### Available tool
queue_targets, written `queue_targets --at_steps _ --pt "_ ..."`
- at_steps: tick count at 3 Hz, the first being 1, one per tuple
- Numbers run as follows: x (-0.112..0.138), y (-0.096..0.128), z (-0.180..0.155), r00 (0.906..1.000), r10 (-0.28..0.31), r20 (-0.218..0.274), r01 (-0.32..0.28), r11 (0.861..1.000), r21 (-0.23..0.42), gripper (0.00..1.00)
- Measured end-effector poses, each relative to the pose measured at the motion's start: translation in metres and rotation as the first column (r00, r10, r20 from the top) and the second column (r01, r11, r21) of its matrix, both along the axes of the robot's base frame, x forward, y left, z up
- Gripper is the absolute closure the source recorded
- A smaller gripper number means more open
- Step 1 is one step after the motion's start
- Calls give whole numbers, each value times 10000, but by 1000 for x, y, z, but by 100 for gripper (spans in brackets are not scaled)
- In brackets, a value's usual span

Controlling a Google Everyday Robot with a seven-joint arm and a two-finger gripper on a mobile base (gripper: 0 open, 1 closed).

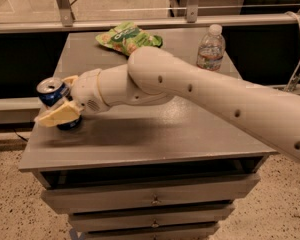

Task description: Move pepsi can near green rice chip bag

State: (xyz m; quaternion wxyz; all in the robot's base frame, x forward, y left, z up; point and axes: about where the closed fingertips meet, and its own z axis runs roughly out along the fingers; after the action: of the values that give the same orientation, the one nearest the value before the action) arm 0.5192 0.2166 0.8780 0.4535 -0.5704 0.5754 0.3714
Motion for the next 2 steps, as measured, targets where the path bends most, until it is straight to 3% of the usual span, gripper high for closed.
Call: queue_targets --at_steps 1,2 --pt "8 -29 21 9963 -731 449 725 9973 132 93" --pt "9 -32 22 9958 -785 475 780 9969 134 100"
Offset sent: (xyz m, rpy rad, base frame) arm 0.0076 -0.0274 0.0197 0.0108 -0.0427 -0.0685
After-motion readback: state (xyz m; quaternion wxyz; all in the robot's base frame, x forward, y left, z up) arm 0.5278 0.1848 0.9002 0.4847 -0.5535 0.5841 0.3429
